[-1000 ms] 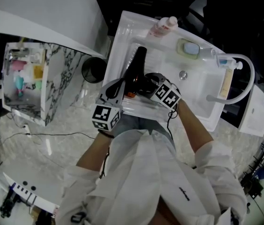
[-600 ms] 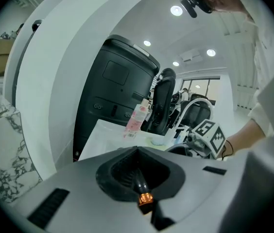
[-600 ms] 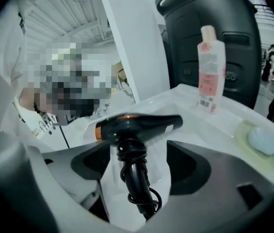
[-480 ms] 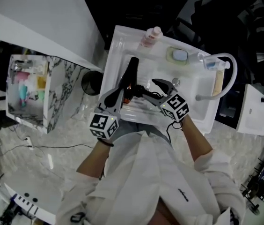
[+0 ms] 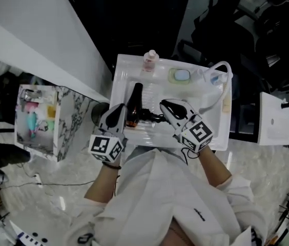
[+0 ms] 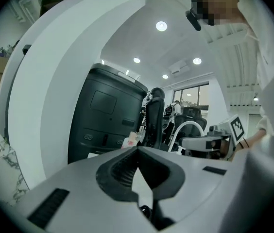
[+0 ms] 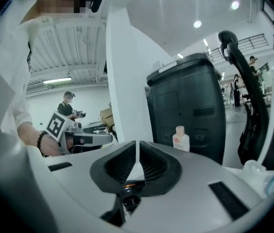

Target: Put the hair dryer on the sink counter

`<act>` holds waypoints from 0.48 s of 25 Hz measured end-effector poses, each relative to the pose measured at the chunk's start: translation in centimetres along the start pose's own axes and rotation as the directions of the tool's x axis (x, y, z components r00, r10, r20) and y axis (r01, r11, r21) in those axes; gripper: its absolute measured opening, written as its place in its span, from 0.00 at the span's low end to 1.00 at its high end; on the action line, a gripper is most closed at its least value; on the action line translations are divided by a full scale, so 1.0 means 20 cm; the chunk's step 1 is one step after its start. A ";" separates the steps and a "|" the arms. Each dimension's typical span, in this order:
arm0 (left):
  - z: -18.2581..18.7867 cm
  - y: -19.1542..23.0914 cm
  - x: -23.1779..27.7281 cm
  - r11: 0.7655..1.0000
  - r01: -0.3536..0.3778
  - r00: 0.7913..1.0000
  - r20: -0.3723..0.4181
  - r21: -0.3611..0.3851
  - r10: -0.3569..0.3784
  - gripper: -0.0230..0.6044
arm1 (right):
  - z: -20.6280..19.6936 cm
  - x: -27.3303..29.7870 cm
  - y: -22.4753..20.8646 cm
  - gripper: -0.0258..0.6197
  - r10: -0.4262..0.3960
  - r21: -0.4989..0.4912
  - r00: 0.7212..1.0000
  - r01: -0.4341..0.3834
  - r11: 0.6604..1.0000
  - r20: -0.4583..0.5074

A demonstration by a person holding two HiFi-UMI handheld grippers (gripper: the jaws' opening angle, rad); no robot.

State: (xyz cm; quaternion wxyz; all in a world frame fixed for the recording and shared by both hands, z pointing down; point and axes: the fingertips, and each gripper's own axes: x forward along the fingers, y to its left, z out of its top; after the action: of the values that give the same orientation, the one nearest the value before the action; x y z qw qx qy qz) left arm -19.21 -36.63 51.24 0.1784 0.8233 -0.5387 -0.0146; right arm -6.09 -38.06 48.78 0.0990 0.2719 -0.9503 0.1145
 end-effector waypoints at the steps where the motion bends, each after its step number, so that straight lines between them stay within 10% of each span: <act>1: 0.03 0.00 -0.01 1.000 -0.006 1.000 0.010 0.010 0.006 0.07 | 0.05 -0.03 0.00 0.10 -0.019 -0.006 0.999 0.019 1.000 0.033; 12: 0.32 0.00 -0.12 0.994 -0.075 0.989 0.131 0.074 0.065 0.07 | 0.43 -0.39 -0.04 0.07 -0.211 -0.001 0.939 0.219 0.976 0.272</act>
State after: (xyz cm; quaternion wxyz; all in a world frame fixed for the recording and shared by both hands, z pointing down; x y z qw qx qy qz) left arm -21.51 -36.29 44.81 0.1112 0.8076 -0.5778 -0.0401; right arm -0.15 -37.22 38.67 -0.0156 0.3857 -0.9211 0.0500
